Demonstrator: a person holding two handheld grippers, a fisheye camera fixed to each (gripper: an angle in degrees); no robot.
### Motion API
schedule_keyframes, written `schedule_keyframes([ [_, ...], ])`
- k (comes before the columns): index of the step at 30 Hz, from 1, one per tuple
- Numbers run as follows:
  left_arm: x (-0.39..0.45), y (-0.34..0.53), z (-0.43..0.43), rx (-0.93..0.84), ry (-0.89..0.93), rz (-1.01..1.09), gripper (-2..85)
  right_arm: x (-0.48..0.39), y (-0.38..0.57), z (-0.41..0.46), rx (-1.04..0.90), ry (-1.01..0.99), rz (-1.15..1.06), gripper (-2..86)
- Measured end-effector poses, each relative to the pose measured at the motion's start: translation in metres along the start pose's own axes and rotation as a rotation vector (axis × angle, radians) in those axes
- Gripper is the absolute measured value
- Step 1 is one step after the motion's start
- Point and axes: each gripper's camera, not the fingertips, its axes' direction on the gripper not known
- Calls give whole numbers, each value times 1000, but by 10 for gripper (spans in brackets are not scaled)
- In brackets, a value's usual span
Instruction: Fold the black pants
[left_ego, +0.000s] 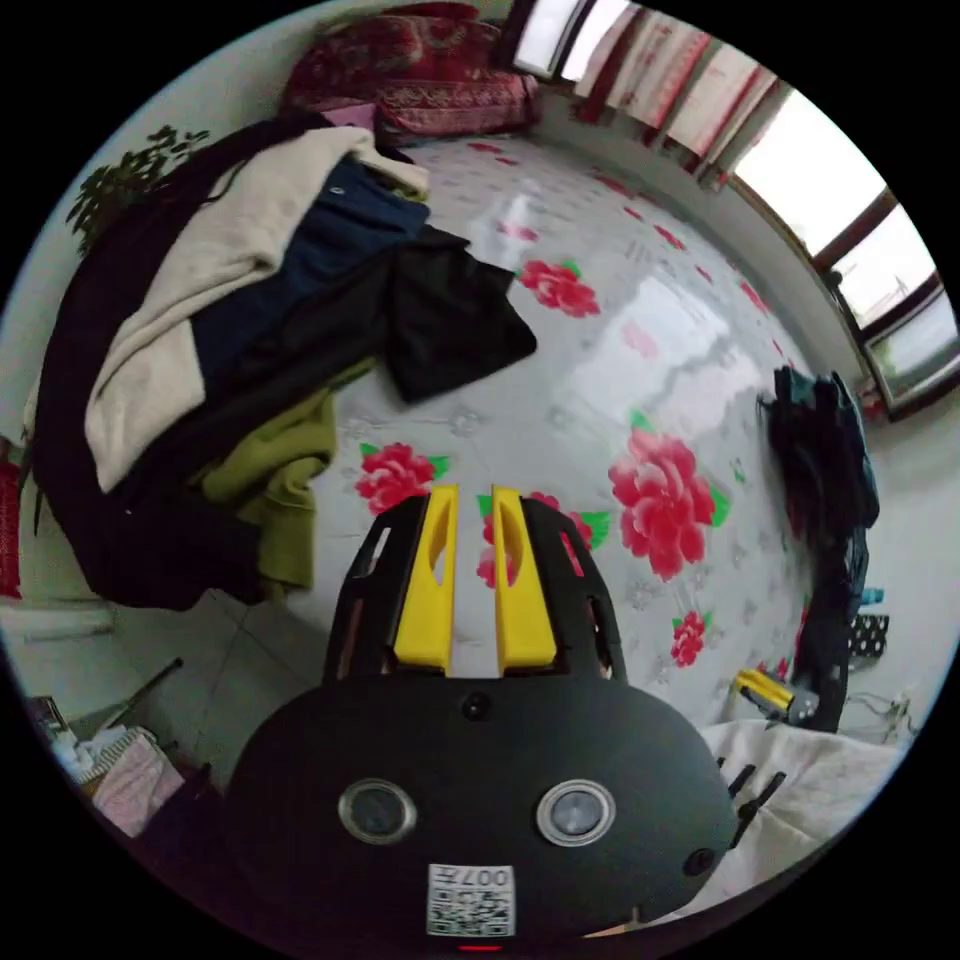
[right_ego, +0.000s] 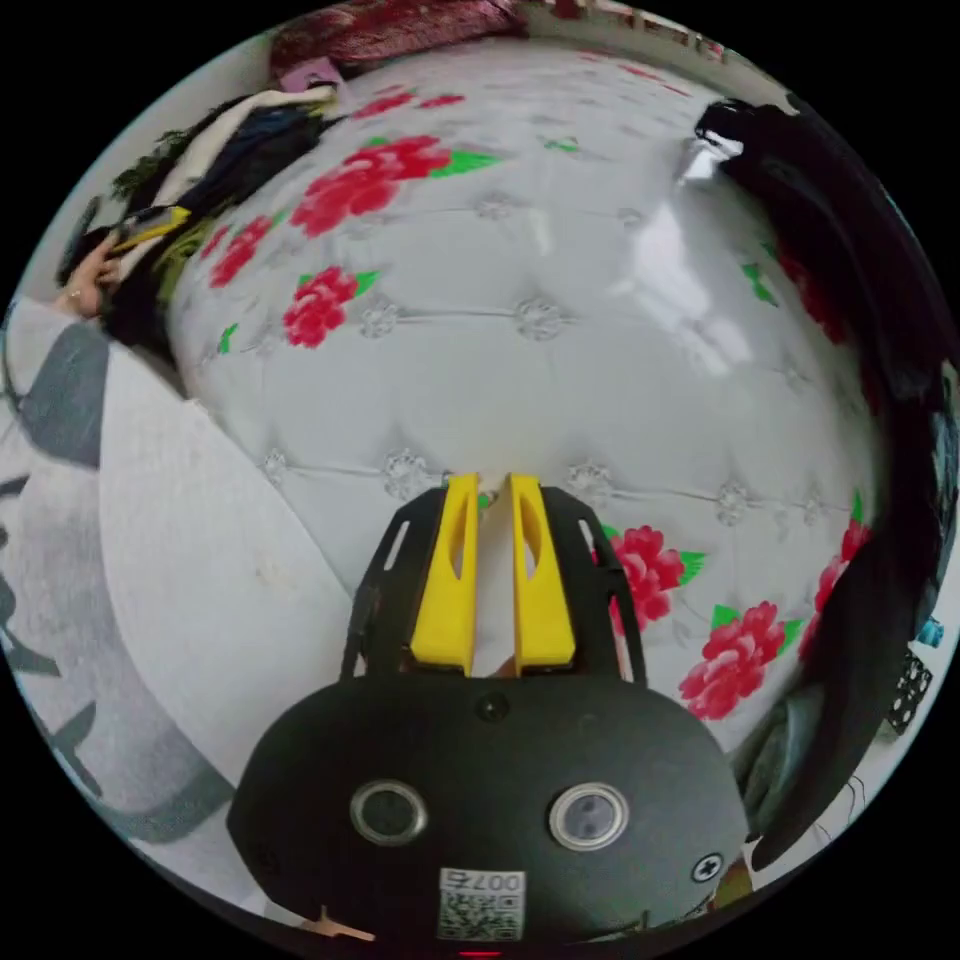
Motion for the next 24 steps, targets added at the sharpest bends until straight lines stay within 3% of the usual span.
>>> schedule_keyframes([
  [3, -53, -6, -45, 124, -57, -132, 81, -24, -11, -3, 21, 131, -12, 9],
  [7, -115, -12, -119, 333, -288, -240, 126, -43, -15, -6, 26, 229, -8, 11],
  [12, -186, -30, -161, 355, -423, -352, 134, -48, -23, -12, 8, 242, 61, 13],
  [14, -214, -39, -150, 243, -405, -397, 131, -50, -25, -14, 7, 252, 81, 15],
  [16, -248, -43, -118, 5, -351, -495, 103, -52, -25, -15, 5, 263, 88, 17],
  [19, -240, -29, -141, 106, -301, -462, 17, -52, -24, -16, -5, 266, 93, 21],
  [24, -201, -5, -202, 294, -165, -307, -4, -40, -16, -21, 17, 201, 151, 32],
])
